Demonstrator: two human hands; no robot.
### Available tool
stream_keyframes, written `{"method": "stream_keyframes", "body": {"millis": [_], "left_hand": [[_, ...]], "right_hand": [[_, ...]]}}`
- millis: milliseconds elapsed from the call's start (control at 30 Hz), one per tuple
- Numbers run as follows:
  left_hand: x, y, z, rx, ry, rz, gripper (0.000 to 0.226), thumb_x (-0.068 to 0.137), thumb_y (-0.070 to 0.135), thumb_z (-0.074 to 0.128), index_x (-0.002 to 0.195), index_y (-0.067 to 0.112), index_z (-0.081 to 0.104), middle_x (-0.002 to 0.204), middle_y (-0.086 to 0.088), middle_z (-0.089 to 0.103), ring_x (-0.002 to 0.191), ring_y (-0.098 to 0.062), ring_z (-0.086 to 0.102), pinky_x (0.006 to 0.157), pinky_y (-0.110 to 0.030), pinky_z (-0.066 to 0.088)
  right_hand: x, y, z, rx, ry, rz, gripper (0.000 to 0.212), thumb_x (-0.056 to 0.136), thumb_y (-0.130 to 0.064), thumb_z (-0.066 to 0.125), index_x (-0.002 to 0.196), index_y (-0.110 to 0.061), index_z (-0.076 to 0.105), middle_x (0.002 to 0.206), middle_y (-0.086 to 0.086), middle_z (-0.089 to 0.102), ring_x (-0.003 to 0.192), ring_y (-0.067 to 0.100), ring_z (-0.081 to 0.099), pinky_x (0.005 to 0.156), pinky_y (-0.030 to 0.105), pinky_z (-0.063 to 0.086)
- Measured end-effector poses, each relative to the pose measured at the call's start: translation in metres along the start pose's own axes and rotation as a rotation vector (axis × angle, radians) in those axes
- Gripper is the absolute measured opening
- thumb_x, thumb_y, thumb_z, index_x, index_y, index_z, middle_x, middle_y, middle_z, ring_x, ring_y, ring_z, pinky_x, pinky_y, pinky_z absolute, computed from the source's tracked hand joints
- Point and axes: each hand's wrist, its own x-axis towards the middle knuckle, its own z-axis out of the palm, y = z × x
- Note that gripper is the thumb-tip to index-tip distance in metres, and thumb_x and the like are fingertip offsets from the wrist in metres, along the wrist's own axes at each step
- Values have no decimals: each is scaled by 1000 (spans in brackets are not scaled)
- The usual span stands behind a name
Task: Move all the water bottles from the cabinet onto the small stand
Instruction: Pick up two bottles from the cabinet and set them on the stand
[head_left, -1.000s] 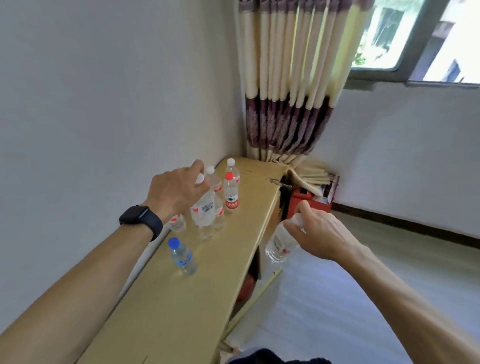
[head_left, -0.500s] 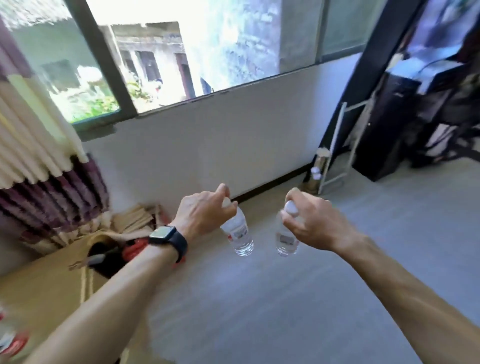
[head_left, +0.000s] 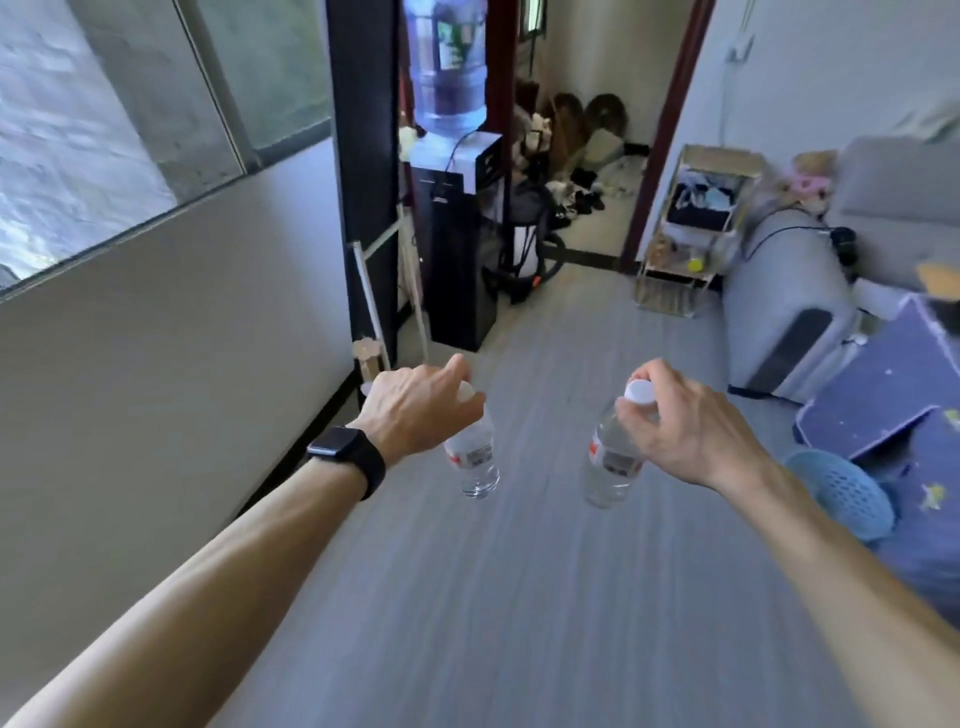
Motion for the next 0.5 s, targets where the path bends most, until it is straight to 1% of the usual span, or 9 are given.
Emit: {"method": "stream_keyframes", "body": {"millis": [100, 200, 300, 367, 433, 500], "left_hand": [[55, 14, -4, 6, -14, 92, 27, 93, 47, 39, 103, 23, 44, 75, -1, 54, 62, -28, 49, 59, -34, 35], [111, 26, 0, 35, -35, 192, 30, 94, 51, 39, 105, 24, 46, 80, 1, 58, 68, -27, 54, 58, -33, 36], [171, 40, 7, 59, -45, 266, 31, 93, 53, 40, 102, 25, 46, 82, 0, 63, 69, -25, 58, 56, -31, 41], [211, 52, 13, 84, -58, 305, 31, 93, 55, 40, 101, 25, 47, 78, 2, 61, 66, -21, 57, 52, -29, 38], [251, 64, 20, 117, -57, 337, 31, 93, 56, 41, 100, 27, 47, 75, 3, 59, 64, -20, 55, 50, -29, 33], [295, 75, 28, 137, -54, 352, 32, 92, 58, 40, 101, 29, 46, 77, 2, 61, 66, -22, 56, 51, -29, 34]], "right_hand": [[23, 26, -3, -9, 40, 108, 23, 91, -46, 48, 98, -25, 43, 106, 4, 63, 85, 31, 52, 70, 36, 38], [45, 50, -5, -1, 63, 188, 23, 90, -47, 47, 96, -25, 43, 104, 5, 64, 89, 34, 57, 72, 40, 44], [72, 77, -5, 0, 73, 254, 22, 91, -46, 49, 97, -25, 44, 103, 5, 64, 89, 34, 58, 74, 41, 47], [95, 98, -4, -1, 76, 276, 22, 92, -46, 49, 96, -25, 45, 102, 4, 65, 88, 33, 58, 74, 41, 47], [123, 123, -4, 4, 71, 301, 21, 91, -46, 49, 95, -26, 45, 102, 2, 65, 92, 33, 59, 74, 39, 46], [157, 150, -7, 16, 66, 309, 21, 91, -48, 48, 95, -27, 45, 100, -2, 65, 94, 31, 59, 73, 38, 45]]}}
